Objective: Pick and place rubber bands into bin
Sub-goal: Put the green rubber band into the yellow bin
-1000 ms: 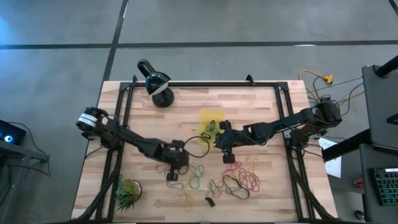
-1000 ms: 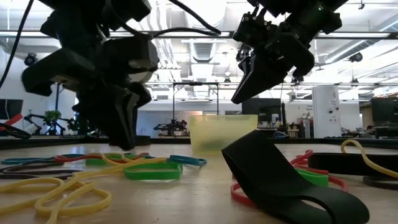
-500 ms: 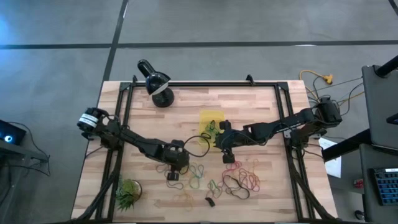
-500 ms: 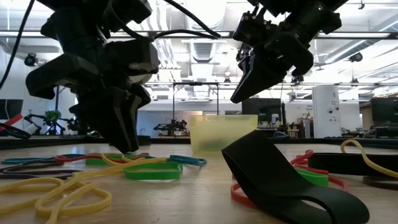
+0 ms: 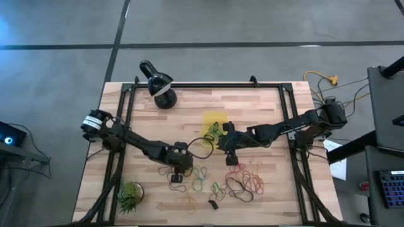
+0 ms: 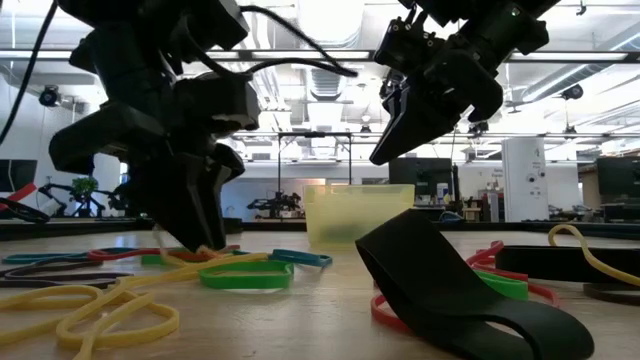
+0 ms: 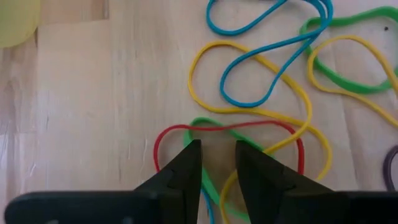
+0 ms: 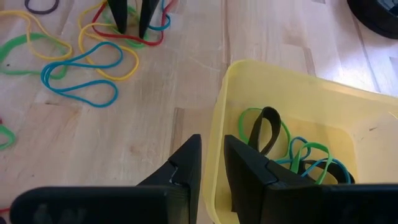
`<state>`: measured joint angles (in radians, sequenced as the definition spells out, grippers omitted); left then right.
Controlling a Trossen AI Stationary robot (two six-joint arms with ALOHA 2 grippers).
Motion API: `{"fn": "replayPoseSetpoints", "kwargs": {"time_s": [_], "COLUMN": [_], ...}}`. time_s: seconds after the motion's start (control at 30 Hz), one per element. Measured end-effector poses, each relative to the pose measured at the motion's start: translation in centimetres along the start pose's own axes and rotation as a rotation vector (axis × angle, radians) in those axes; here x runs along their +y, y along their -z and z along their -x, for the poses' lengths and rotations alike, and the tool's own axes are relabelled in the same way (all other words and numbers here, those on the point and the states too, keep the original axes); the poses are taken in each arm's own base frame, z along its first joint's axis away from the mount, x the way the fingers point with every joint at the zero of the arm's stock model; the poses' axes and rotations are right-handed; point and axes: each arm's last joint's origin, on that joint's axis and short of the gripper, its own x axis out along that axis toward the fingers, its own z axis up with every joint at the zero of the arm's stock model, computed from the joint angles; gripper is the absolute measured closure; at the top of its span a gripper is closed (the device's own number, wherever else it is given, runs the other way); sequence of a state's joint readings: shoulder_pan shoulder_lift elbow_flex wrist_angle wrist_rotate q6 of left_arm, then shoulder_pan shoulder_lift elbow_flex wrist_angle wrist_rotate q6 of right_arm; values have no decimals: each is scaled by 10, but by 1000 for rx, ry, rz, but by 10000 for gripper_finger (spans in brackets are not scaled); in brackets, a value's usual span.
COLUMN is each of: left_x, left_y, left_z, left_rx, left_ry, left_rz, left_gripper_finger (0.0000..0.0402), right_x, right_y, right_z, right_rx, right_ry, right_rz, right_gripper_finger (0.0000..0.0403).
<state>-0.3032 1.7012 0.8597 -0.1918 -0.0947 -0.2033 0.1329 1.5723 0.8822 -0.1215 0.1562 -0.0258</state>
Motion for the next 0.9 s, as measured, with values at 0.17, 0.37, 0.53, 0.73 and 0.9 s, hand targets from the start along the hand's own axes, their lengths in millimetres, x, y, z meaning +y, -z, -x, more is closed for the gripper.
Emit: {"fn": "replayPoseSetpoints", "kwargs": {"time_s": [0.17,0.37,0.53,0.73,0.9], "left_x": [1,1,2,7,8], "left_y": [-1,-7,-4,0,0], "left_z": [3,14,10,-1,-3], "left_rx": [-2,-47,-34,7,9], "left_ry": [2,6,0,-14,-16], "left_rz": [2,6,4,16,20], "left_gripper_finger": [318,318,318,318,318], "right_x": [0,0,0,0,0], "right_y": [0,0,1,1,1], "right_z": [0,0,0,0,0], "right_rx": [0,1,2,4,3], "right_ry": [0,0,0,0,0], "right_rz": [0,3,4,3,1], "right_gripper_finger": [339,339,339,339,339]}}
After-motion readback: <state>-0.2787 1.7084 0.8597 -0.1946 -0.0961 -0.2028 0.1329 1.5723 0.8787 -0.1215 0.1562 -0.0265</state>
